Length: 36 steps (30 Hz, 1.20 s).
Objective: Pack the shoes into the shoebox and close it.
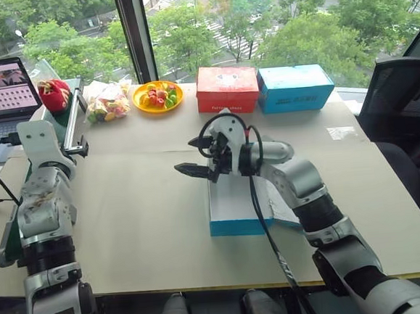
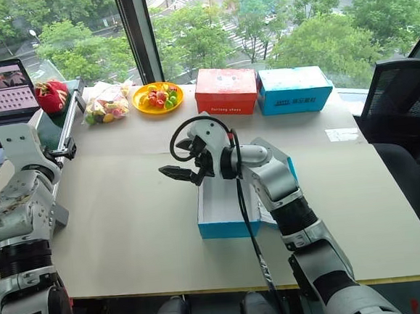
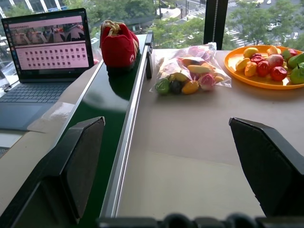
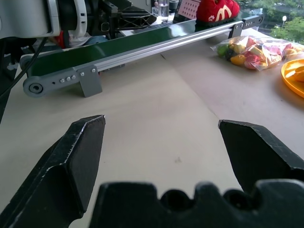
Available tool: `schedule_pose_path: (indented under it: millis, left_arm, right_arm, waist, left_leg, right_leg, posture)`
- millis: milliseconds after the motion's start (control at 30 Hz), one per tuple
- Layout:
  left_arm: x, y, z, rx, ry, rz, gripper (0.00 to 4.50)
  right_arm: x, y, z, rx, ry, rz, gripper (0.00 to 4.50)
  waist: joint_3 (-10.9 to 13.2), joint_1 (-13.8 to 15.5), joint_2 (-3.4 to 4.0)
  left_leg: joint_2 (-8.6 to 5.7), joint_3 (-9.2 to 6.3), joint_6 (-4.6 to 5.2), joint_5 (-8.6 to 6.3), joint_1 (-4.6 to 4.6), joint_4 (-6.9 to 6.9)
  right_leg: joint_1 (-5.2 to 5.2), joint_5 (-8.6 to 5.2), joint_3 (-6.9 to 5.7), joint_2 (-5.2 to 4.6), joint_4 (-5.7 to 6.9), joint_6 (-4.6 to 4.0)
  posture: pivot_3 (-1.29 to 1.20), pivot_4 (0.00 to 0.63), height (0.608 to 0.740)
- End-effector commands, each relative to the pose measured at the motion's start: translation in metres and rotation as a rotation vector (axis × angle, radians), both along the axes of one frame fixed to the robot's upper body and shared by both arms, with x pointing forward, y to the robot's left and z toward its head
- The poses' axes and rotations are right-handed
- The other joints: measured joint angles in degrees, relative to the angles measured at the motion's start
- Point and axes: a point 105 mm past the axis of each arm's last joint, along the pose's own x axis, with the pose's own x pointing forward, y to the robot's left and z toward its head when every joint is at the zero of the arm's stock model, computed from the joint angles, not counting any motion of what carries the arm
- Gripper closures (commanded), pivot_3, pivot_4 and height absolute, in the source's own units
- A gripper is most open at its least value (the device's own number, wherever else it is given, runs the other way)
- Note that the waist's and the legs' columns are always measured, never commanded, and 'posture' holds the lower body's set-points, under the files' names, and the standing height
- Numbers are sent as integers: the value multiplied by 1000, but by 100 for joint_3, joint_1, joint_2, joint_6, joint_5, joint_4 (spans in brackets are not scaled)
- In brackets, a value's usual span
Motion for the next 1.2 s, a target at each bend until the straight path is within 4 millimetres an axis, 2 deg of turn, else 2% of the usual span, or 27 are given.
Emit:
schedule_pose_path:
  millis: [33,133,300,633,867,1067,1200]
  left_arm:
    - [-4,14,6,19,-41,43,0]
    - [-10,30,-2,29,-21,82,0]
    - [-12,45,-7,36,-21,89,0]
    - [-15,79,-20,17,-5,140,0]
    - [-9,85,-21,-11,13,149,0]
    - [-10,91,-39,-32,87,166,0]
    - [-7,83,-55,-64,126,125,0]
  right_arm:
    - [-2,-9,9,11,-57,-20,24]
    - [7,-22,4,-3,-68,-96,24]
    - [16,-33,2,-8,-77,-161,24]
    - [17,-35,7,13,-79,-180,24]
    - [17,-36,6,22,-50,-185,24]
    - [18,-35,4,2,-42,-183,24]
    - [20,-37,6,-13,-51,-185,24]
  waist:
    - [0,0,0]
    - [0,-1,0]
    - [0,-16,0]
    - [0,-14,0]
    - [0,-3,0]
    - [0,-10,0]
    - [0,-12,0]
  left_leg:
    - [0,0,0,0,0,0]
    - [0,-1,0,0,-1,2]
    - [0,-3,-2,1,-1,1]
    - [0,-5,-2,2,-1,0]
    - [0,-8,-3,2,-4,1]
    - [1,-11,-3,2,-4,1]
    - [1,-12,-3,3,-4,1]
  right_leg:
    - [0,0,-1,0,0,0]
    - [0,0,-2,-1,0,0]
    - [-1,1,-4,0,1,-2]
    - [0,1,-9,0,0,-2]
    - [1,1,-16,-1,0,-2]
    - [0,1,-22,0,2,-2]
    - [0,1,-24,-1,5,-2]
  posture:
    - [0,150,739]
    - [0,150,739]
    - [0,150,739]
    - [0,150,739]
    - [0,150,739]
    - [0,150,739]
    - [0,150,739]
